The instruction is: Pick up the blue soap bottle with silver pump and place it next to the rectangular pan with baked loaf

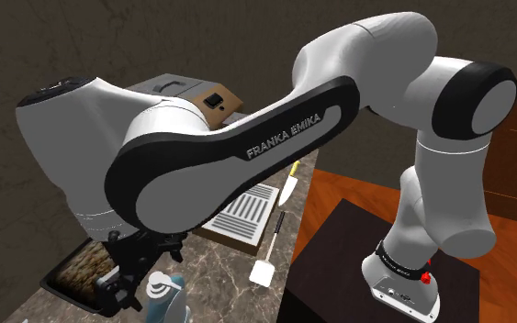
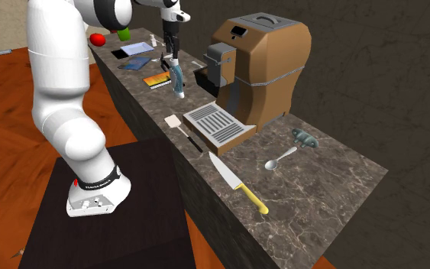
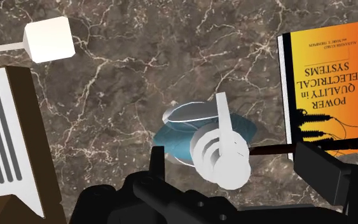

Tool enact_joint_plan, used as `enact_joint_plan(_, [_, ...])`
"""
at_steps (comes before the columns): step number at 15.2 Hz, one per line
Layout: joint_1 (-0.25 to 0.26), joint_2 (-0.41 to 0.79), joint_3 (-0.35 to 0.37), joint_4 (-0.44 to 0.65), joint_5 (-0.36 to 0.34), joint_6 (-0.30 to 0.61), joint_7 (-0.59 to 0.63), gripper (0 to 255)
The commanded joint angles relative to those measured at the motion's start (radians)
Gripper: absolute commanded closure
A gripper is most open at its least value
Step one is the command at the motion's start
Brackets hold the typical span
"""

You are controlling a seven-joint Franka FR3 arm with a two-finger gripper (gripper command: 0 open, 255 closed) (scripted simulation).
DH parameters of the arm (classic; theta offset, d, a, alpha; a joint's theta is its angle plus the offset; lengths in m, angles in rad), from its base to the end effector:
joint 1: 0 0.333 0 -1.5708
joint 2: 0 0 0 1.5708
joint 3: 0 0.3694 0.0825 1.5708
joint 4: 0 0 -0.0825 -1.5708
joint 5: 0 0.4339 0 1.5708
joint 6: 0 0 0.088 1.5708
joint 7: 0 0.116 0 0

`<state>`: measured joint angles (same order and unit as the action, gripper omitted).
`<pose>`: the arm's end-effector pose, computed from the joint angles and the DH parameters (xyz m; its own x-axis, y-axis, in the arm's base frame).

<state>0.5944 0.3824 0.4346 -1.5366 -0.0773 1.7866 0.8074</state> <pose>0.4118 0.5892 0.4687 0.9677 0.2175 -0.1275 0.2207 -0.9753 0.0115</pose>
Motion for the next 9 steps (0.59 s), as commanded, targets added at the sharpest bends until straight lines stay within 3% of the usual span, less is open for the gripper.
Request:
enact_joint_plan(1, [0.007,0.004,0.002,0.066,-0.001,-0.062,0.004,0])
enact_joint_plan(9, [0.009,0.007,0.002,0.096,-0.001,-0.09,0.004,0])
